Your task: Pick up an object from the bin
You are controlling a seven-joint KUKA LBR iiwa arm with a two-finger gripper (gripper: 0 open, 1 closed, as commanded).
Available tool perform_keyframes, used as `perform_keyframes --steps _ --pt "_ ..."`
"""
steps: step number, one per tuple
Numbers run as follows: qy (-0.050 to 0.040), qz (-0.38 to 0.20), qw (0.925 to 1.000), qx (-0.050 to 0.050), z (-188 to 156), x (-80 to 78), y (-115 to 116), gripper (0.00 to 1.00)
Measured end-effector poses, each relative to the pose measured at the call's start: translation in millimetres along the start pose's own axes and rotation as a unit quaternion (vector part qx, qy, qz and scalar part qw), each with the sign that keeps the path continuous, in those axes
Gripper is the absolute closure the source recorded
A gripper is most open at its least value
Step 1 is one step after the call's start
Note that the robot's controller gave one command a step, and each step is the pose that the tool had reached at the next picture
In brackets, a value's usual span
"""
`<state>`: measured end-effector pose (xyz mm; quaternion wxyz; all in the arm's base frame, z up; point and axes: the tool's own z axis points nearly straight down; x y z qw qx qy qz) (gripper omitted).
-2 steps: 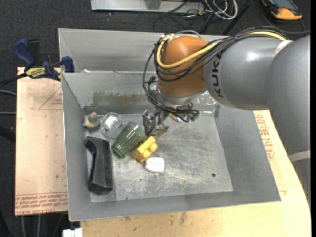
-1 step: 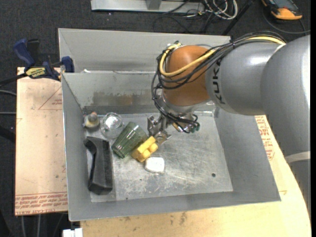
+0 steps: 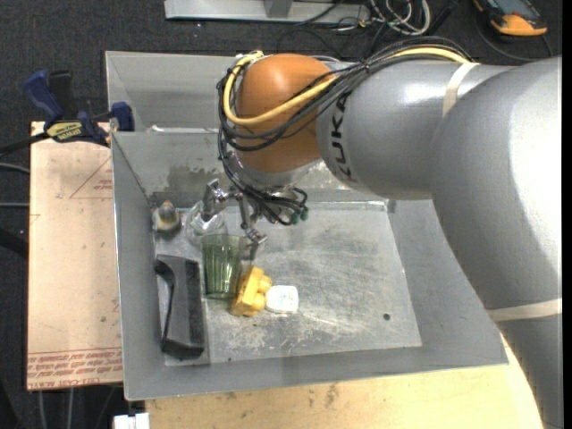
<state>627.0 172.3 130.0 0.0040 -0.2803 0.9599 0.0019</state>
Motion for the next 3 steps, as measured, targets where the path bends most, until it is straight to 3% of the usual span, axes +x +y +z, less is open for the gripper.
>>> perform_keyframes --steps 1,2,3 --pt "0.0022 0.002 1.0000 0.000 1.7 2.1 -2.3 0.00" --pt "-0.0001 -0.043 0.9991 0.002 19.8 -5.7 3.4 0.00" --pt "-0.0217 -0.199 0.9796 0.013 40.5 -22.0 27.5 1.00"
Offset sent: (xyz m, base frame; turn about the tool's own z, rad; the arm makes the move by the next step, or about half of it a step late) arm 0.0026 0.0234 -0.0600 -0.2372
